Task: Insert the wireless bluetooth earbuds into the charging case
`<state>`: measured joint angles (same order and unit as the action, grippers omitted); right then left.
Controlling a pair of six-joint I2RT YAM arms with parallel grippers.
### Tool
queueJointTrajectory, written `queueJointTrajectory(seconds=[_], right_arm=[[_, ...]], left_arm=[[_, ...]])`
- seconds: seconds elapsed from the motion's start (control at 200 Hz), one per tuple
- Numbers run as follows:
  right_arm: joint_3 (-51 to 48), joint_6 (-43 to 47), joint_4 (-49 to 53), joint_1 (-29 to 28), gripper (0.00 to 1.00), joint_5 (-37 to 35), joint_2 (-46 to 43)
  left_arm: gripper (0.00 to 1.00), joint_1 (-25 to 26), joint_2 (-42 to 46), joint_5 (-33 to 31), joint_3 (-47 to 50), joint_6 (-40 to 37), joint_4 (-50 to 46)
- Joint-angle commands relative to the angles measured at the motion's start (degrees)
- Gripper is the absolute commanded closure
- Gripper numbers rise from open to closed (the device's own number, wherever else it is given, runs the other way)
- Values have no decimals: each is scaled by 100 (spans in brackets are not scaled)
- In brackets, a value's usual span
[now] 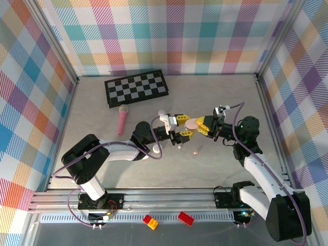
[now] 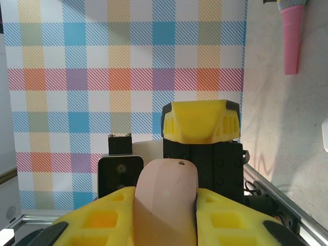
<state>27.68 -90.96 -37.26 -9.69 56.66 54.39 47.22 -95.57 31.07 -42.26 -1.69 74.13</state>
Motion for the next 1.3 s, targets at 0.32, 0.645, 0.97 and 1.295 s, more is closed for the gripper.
queueJointTrajectory(seconds=[0.32,0.645,0.97,1.295], right_arm=[[-4,244,359,19,80,11,-201],[-15,261,416,20,80,0,-262],[350,1153,1739,29,32,-147,-520],[2355,5561,6663,20,10,-1219,-515]], left_arm=[[48,107,-37,198,-160,20,343],[57,121,-74,224,-173,44,339],[62,111,0,234,-65,81,324],[68,-100,575,445,388,-209,-165]])
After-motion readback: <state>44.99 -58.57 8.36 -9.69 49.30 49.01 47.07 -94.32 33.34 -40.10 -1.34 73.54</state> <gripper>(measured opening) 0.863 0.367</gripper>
